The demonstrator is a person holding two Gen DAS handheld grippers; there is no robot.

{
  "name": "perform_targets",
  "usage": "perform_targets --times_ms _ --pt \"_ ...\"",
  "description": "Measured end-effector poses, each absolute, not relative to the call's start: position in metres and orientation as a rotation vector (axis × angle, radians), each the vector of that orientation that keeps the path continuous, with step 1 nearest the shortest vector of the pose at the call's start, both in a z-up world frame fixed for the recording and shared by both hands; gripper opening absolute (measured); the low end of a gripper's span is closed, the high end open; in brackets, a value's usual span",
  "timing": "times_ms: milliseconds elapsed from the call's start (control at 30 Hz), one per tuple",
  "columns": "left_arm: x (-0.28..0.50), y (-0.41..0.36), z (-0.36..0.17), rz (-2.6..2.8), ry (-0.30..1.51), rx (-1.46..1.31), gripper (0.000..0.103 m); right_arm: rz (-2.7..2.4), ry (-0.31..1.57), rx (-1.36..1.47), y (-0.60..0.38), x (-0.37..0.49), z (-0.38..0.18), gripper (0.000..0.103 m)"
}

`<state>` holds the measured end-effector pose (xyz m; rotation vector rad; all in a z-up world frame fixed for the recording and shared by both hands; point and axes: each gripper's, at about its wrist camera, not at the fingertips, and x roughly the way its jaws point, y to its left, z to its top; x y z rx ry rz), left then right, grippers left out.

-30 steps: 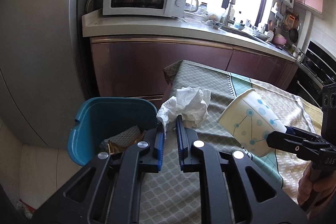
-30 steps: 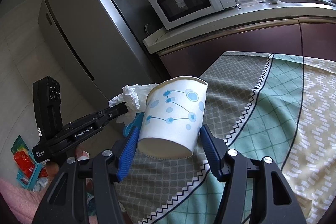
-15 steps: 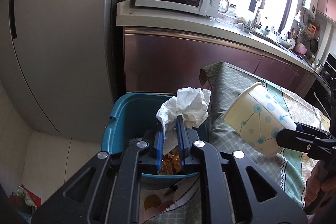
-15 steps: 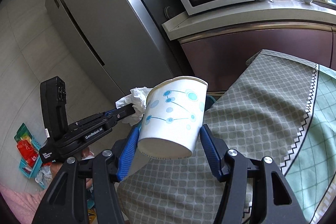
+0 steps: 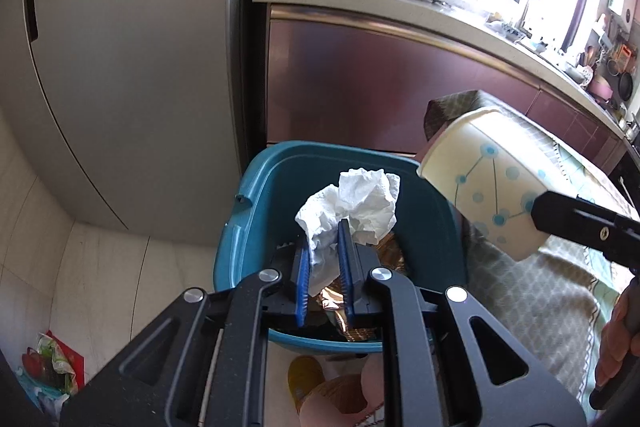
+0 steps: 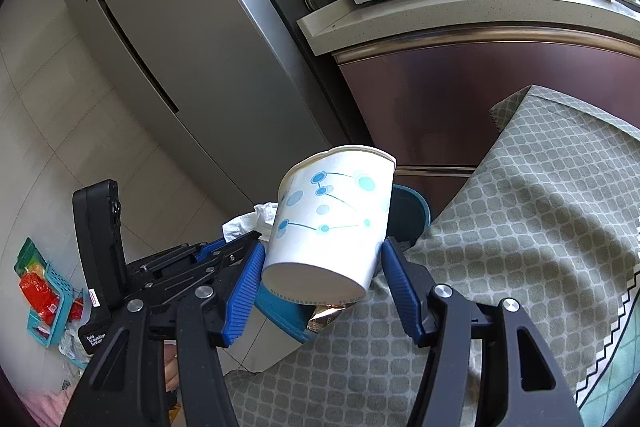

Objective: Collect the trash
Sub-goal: 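Open both grippers over the teal bin to drop the tissue and cup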

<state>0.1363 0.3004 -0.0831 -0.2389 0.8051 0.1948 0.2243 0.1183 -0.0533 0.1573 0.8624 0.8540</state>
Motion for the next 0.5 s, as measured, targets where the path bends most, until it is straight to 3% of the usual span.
perform_targets --times_ms 267,367,500 --pt "0.155 0.3 -0.107 0.2 0.849 -0.241 0.016 0.83 0.921 0.13 0.143 0.239 -0.072 0.059" --pt "0.161 0.3 -0.114 0.183 0.868 -0.261 0.026 0.811 0.945 0.134 0.148 0.246 -0.078 0.061" --pt "0.167 0.296 -0.123 0.173 0.887 -0.269 0.03 0.802 0.954 0.148 0.144 0.248 -0.083 0.062"
